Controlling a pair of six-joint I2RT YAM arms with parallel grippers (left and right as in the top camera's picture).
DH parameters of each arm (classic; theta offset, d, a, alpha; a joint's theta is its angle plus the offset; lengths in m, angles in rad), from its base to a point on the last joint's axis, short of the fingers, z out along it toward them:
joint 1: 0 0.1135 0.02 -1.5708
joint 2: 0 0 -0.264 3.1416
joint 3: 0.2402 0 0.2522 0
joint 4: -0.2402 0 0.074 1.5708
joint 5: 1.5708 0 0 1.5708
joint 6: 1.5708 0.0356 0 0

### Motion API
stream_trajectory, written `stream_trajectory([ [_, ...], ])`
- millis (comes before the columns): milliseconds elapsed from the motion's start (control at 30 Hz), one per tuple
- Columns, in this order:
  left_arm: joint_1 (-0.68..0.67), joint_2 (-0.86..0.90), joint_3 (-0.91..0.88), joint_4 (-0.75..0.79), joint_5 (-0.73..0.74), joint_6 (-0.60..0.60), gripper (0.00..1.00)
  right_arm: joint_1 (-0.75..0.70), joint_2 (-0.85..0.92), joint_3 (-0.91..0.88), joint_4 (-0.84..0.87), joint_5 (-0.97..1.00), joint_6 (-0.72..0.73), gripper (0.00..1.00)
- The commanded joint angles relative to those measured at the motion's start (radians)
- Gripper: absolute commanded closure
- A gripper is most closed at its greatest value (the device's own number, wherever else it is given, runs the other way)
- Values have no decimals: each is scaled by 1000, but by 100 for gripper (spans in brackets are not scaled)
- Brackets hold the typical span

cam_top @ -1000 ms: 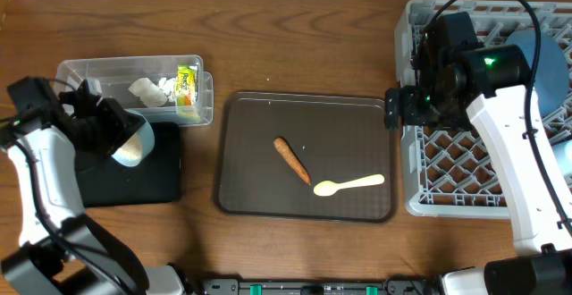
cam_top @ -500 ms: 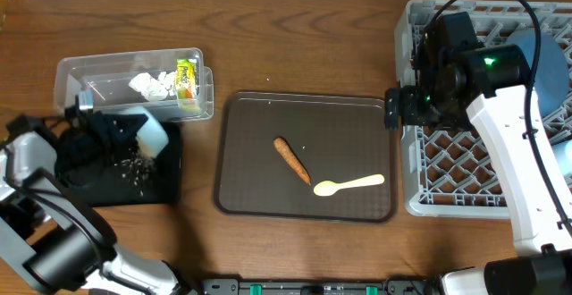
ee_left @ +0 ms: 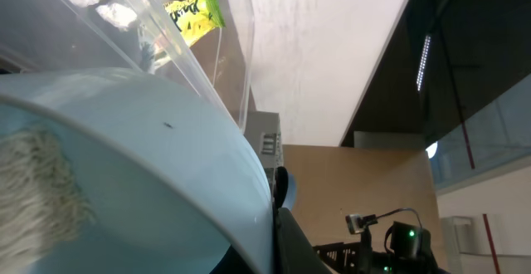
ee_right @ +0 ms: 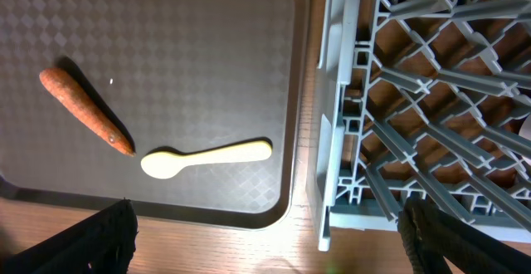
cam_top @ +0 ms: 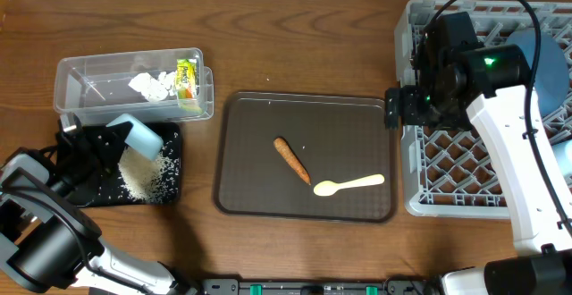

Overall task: Sort waste into correct bins and load items into the dishwasher rack
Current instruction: 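Tip the bowl over the black tray with the left gripper, dumping the rice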

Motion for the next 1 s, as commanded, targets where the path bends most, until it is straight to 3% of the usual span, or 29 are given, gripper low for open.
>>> stream_trajectory([
  [0,6,-4,3,-5,45,19,94,-4,3,1,0,10,-13,1],
  [167,6,-3,6,62,41,-7,94,-4,3,1,0,10,-13,1],
  [300,6,-4,6,161,-3,-224,95,-3,3,1,0,9,-13,1],
  [433,8,-17,8,143,41,-127,94,-4,3,1,0,10,-13,1],
  [533,12,-16,8,156,-8,-224,94,-4,3,1,0,10,-13,1],
  [567,12,-17,8,151,46,-197,94,-4,3,1,0,10,-13,1],
  [633,10,-22,10,154,21,-163,94,-4,3,1,1,10,-13,1],
  [700,18,-22,10,172,-113,-307,94,-4,3,1,1,10,-13,1],
  [733,23,-22,10,172,-104,-337,94,-4,3,1,1,10,-14,1],
  [767,24,-22,10,171,16,-278,94,-4,3,1,1,10,-14,1],
  [833,23,-24,14,167,10,-241,94,-4,3,1,1,10,-14,1],
  [900,26,-23,14,180,-142,-410,94,-4,3,1,0,10,-14,1],
  [933,29,-24,14,180,-87,-399,94,-4,3,1,0,10,-14,1],
  [967,29,-24,14,178,21,-314,94,-4,3,1,0,10,-14,1],
])
